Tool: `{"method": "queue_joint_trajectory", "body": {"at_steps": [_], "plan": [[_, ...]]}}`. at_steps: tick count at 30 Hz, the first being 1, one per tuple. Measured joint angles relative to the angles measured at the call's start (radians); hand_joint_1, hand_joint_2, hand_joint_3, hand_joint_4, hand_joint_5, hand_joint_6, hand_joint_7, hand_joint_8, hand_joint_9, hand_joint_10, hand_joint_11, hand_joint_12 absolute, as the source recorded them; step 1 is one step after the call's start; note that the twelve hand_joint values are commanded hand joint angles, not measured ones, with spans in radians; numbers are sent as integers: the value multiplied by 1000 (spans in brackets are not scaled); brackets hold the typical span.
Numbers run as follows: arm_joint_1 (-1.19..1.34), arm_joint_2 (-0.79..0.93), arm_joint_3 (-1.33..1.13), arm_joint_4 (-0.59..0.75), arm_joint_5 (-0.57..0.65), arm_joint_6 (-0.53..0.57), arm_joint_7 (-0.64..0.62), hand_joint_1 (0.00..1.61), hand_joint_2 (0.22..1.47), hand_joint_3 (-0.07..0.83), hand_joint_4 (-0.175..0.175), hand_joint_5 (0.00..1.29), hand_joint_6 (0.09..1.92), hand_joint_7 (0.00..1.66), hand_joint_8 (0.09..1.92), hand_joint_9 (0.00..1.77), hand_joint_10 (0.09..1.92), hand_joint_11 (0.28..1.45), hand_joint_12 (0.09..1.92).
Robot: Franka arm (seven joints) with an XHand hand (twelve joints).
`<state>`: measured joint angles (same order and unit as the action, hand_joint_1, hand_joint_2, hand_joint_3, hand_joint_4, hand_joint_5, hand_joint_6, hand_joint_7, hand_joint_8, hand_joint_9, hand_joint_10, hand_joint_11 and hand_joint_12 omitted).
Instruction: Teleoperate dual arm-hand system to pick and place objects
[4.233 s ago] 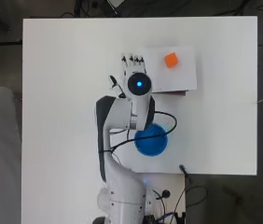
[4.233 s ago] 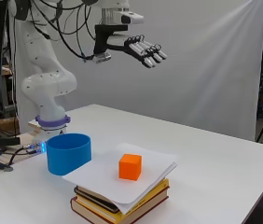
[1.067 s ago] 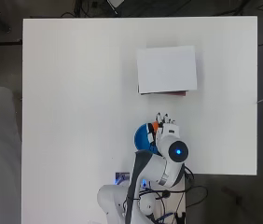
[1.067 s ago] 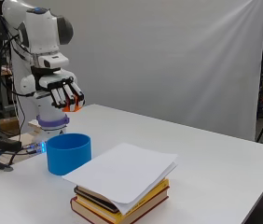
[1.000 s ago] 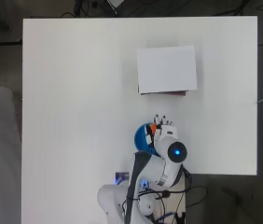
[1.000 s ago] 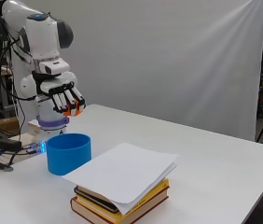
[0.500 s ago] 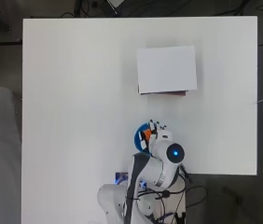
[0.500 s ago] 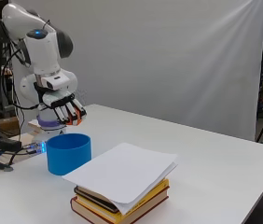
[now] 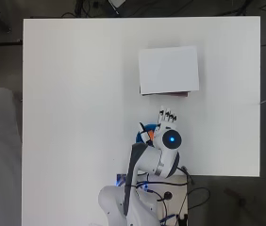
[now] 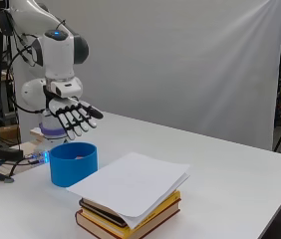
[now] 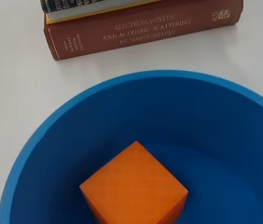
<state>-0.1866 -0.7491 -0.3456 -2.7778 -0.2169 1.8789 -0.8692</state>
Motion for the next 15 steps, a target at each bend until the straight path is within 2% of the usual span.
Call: {"method": "queue_joint_trajectory", "body": {"at_steps": [4,7,12,15], "plan": [[3,-2,9,28,13,1,-12,4,1007,3,17,65,87,175,87,293,87,408,87],[6,2,37,110,33,-34,-16,15,1003,-2,28,98,87,228,87,314,87,421,87],[6,-31,143,287,59,-148,17,61,1036,4,74,199,87,237,87,303,87,406,87],[10,-39,192,394,92,-239,29,103,1052,3,80,240,87,308,87,412,87,428,87]]}}
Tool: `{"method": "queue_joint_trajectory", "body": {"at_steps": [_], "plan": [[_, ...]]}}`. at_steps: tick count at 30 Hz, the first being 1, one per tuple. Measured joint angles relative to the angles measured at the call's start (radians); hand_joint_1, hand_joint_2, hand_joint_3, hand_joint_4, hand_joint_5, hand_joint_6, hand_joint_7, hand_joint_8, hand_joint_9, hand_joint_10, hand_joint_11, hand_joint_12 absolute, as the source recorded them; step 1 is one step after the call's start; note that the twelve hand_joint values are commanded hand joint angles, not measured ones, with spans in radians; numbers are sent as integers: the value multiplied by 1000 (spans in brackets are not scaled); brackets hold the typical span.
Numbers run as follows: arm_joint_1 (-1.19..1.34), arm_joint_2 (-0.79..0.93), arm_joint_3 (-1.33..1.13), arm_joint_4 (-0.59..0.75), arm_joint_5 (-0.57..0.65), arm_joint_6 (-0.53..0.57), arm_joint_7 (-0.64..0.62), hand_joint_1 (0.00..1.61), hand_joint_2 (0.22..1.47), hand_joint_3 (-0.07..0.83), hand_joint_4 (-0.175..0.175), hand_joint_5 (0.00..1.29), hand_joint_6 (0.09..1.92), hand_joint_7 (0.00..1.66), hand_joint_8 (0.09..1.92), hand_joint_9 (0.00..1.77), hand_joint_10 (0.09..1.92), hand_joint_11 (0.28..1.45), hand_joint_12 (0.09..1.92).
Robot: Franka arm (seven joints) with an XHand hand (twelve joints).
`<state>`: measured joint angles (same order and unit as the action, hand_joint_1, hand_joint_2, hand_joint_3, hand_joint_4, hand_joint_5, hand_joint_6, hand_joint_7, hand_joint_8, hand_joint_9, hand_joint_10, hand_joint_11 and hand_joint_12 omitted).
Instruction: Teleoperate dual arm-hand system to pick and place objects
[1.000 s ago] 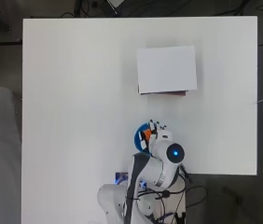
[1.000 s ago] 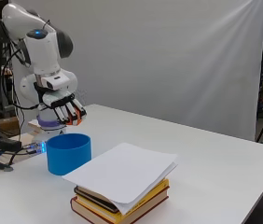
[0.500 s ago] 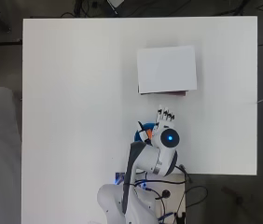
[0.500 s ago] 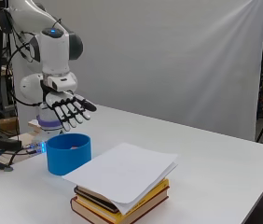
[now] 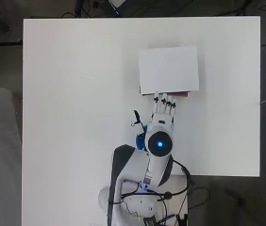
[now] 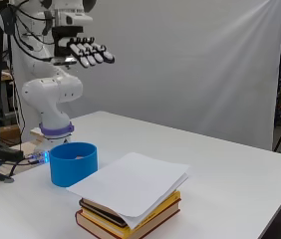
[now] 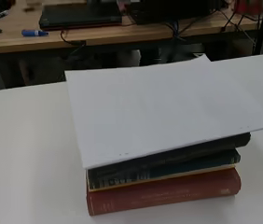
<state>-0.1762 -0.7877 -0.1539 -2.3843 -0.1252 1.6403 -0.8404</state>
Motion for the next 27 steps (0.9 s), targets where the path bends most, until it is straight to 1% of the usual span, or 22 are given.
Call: {"method": "queue_joint_trajectory", "body": {"at_steps": [2,4,9,14,20,27], "plan": [[5,-18,13,58,19,-49,-20,139,1065,6,80,268,87,329,87,439,87,434,87],[11,-46,35,82,22,-70,-36,162,1077,4,79,294,87,353,87,464,87,438,87],[28,-103,155,92,16,-108,-37,187,1094,5,82,308,87,334,87,453,87,432,87],[41,-110,259,106,11,-148,-37,198,1105,7,89,316,87,322,87,437,87,426,87],[50,-109,283,105,61,-166,-26,213,1121,10,84,315,87,320,87,432,87,423,87],[51,-70,290,114,54,-158,-12,221,1132,8,81,324,87,331,87,443,87,425,87]]}}
